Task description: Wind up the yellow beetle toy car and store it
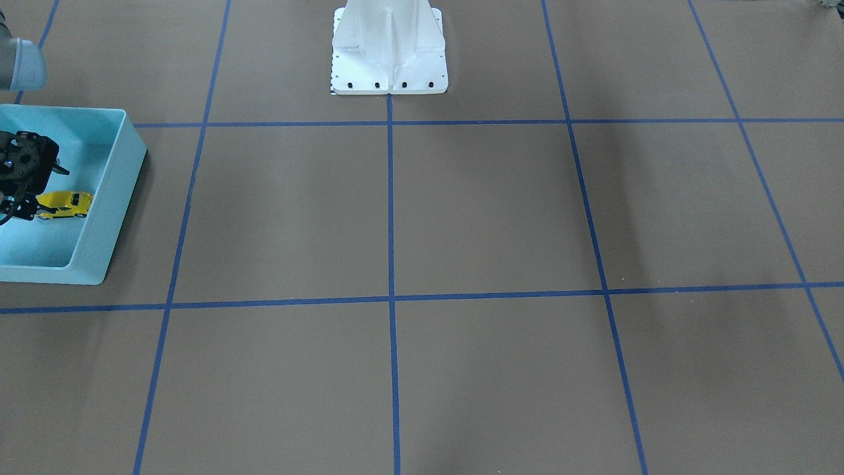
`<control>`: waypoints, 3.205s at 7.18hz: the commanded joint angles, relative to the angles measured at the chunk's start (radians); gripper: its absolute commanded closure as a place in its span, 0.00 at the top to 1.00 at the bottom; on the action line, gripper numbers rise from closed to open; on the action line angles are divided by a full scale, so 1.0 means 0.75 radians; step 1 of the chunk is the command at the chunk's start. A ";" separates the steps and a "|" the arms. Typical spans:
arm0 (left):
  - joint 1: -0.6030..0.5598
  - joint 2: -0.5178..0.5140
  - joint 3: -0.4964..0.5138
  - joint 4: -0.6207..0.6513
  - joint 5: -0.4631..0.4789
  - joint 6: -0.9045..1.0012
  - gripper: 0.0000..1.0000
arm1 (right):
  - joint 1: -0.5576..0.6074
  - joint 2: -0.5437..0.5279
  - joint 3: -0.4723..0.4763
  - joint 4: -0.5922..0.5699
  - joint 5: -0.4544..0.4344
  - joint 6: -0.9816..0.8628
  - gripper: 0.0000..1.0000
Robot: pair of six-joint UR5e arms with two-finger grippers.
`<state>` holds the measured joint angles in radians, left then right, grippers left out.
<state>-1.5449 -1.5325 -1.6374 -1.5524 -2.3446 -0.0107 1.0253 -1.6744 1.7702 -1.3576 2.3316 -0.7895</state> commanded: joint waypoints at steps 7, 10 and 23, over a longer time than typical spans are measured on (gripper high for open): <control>0.000 0.000 0.001 0.002 0.005 0.000 1.00 | 0.597 0.141 0.010 -0.566 0.051 0.196 1.00; 0.002 0.000 0.001 0.008 0.001 0.000 1.00 | 0.678 0.183 -0.106 -0.599 -0.036 0.554 1.00; 0.008 0.000 0.007 0.006 0.001 0.000 1.00 | 0.570 0.191 -0.149 -0.309 -0.184 1.439 1.00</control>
<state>-1.5386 -1.5325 -1.6322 -1.5478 -2.3435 -0.0107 1.4531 -1.5204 1.6718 -1.6463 2.1891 0.2904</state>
